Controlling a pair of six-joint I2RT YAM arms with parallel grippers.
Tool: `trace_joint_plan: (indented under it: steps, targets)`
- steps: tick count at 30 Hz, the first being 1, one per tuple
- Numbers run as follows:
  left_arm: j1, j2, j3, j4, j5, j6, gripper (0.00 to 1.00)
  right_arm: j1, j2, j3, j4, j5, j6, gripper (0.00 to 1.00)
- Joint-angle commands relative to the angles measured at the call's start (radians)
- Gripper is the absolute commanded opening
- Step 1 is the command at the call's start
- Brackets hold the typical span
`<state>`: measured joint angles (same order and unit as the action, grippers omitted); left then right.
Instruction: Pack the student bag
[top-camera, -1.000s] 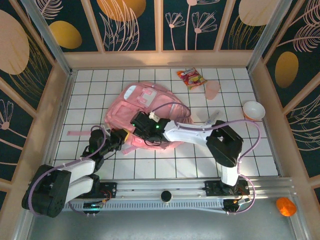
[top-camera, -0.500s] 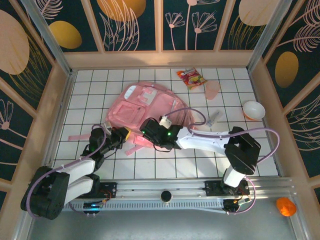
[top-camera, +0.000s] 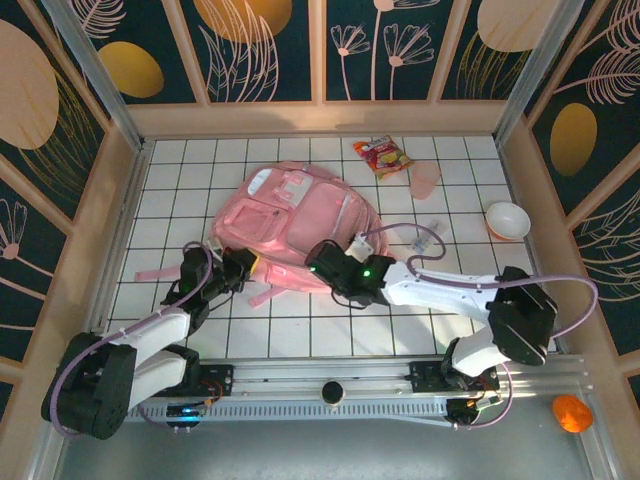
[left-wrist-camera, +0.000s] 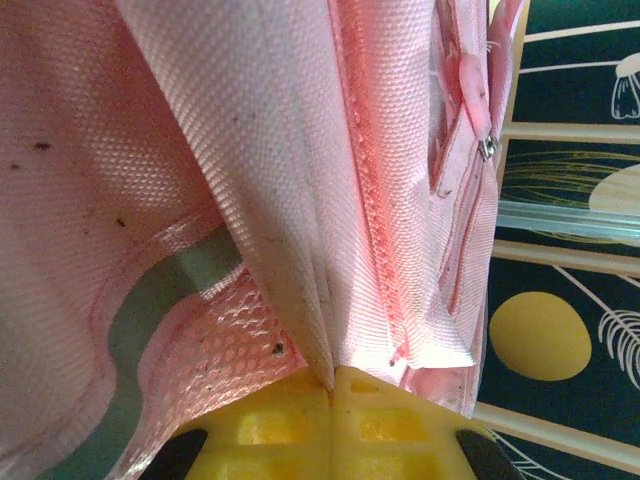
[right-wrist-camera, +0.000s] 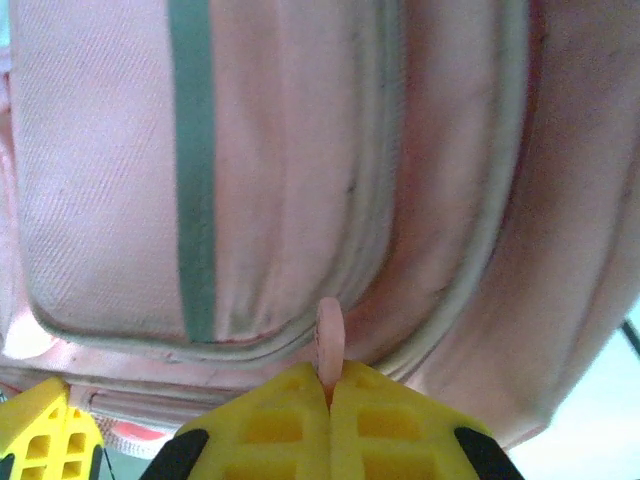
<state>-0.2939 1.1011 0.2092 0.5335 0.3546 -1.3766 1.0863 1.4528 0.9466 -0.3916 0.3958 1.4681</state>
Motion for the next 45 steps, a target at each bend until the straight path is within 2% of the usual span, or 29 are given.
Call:
trace_joint_plan:
  steps: [1,5,9,13,16,20,23,27,31,35,41,45]
  targets:
    - [0.055,-0.011,0.061,-0.108,-0.148,0.076,0.0,-0.073,-0.061,-0.079,-0.073,0.049,-0.071,0.0]
    - [0.135,-0.003,0.108,-0.199,-0.116,0.182,0.0,-0.088,-0.097,-0.111,-0.048,0.024,-0.13,0.0]
    - [0.19,0.057,0.206,-0.297,-0.111,0.349,0.0,-0.054,-0.102,-0.124,0.046,-0.028,-0.194,0.0]
    - [0.194,0.192,0.328,-0.306,-0.09,0.445,0.0,0.011,-0.007,-0.073,0.181,-0.092,-0.239,0.0]
    - [0.196,0.297,0.429,-0.3,-0.099,0.498,0.01,0.048,0.086,0.011,0.2,-0.104,-0.249,0.0]
    - [0.197,0.389,0.56,-0.315,-0.088,0.521,0.16,0.045,0.167,0.11,0.147,-0.085,-0.272,0.0]
    - [0.196,0.361,0.563,-0.33,-0.04,0.475,0.33,0.02,0.172,0.106,0.207,-0.093,-0.284,0.0]
    - [0.182,0.169,0.424,-0.386,-0.009,0.366,0.44,0.006,0.171,0.08,0.301,-0.105,-0.276,0.0]
    - [0.076,-0.018,0.279,-0.457,-0.022,0.237,0.48,0.003,0.202,0.094,0.328,-0.124,-0.283,0.0]
    - [-0.051,-0.102,0.204,-0.507,-0.042,0.108,0.5,0.003,0.222,0.103,0.343,-0.144,-0.293,0.0]
    - [-0.15,-0.115,0.191,-0.573,-0.089,0.03,0.52,0.002,0.224,0.099,0.363,-0.149,-0.305,0.0]
    - [-0.187,-0.049,0.165,-0.477,-0.078,-0.023,0.53,0.004,0.221,0.096,0.365,-0.152,-0.308,0.0]
